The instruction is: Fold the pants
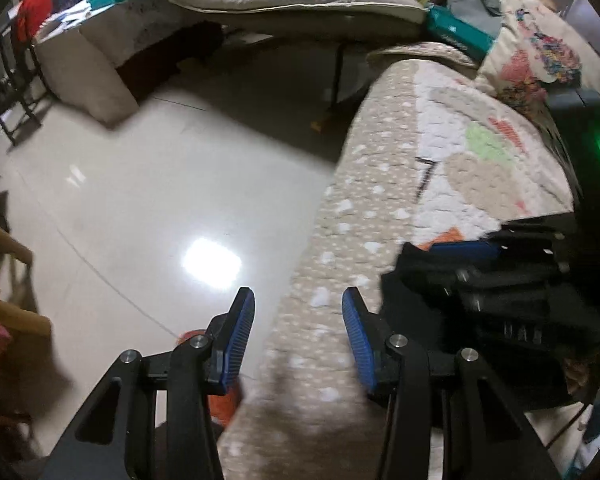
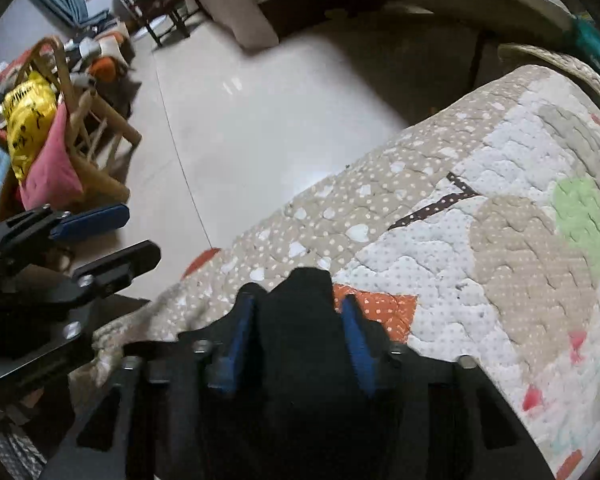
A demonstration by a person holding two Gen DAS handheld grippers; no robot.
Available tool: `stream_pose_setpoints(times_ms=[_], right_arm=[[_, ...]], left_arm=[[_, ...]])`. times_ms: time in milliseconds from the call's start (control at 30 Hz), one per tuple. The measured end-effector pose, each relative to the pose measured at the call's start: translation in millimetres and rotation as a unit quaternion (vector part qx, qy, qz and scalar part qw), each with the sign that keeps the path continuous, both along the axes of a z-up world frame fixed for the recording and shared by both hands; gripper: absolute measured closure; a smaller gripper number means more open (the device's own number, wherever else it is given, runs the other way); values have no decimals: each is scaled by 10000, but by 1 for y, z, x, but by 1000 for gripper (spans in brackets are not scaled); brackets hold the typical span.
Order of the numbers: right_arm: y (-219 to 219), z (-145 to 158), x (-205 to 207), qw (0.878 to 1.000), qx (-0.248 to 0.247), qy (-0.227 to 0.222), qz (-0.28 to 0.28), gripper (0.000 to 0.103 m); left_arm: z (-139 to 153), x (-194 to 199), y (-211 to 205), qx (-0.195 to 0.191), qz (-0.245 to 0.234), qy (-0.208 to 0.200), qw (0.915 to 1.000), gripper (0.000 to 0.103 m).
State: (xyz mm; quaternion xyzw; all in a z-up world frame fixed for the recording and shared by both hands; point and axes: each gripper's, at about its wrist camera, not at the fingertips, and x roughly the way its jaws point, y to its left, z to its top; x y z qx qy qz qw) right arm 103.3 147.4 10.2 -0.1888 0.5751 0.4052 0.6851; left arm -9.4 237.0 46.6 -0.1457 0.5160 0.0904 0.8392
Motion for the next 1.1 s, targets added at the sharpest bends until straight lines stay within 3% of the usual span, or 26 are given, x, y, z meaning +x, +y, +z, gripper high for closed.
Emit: stream_pose_setpoints(times_ms=[133, 300, 333, 367, 400, 433, 733, 767, 800, 833, 967, 1100], right_arm=[[-11, 5, 17, 9986, 275, 291, -358, 75], [-18, 10, 21, 9971, 431, 374, -506, 75], [-19, 11, 22, 9968, 456, 384, -539, 75], [-26, 14, 24, 9962, 498, 410, -584, 76], [-28, 15, 25, 9957, 532, 427, -628, 76], [-30, 17, 26, 9952, 565, 443, -659, 76], [-15, 20, 33, 9934, 586, 308, -935, 76], [-14, 20, 35, 9932, 594, 305, -958, 80], [-11, 22, 37, 9920, 700, 349, -988, 100], [-9, 24, 41, 9902, 802, 423, -1066, 102], [2, 28, 52, 9880, 823, 244, -1287, 101], [-17, 35, 58, 9832, 768, 80, -1656, 98]], left_arm=[[-20, 5, -17, -387, -211, 209, 9988, 58], [-30, 9, -37, -129, -223, 40, 9997, 59], [-30, 9, -39, -121, -243, -7, 9996, 66], [-30, 10, -42, -191, -321, -33, 9993, 85], [-30, 12, -43, -343, -457, -25, 9984, 97], [-31, 13, -45, -338, -527, 54, 9980, 100], [-33, 20, -13, -602, 21, 282, 9978, 100], [-34, 22, -13, -582, 12, 316, 9978, 100], [-35, 23, -15, -544, -10, 344, 9979, 100], [-35, 24, -16, -503, -29, 374, 9980, 100], [-34, 26, -15, -375, -5, 407, 9985, 100], [-19, 27, -4, -256, 196, 167, 9993, 99]])
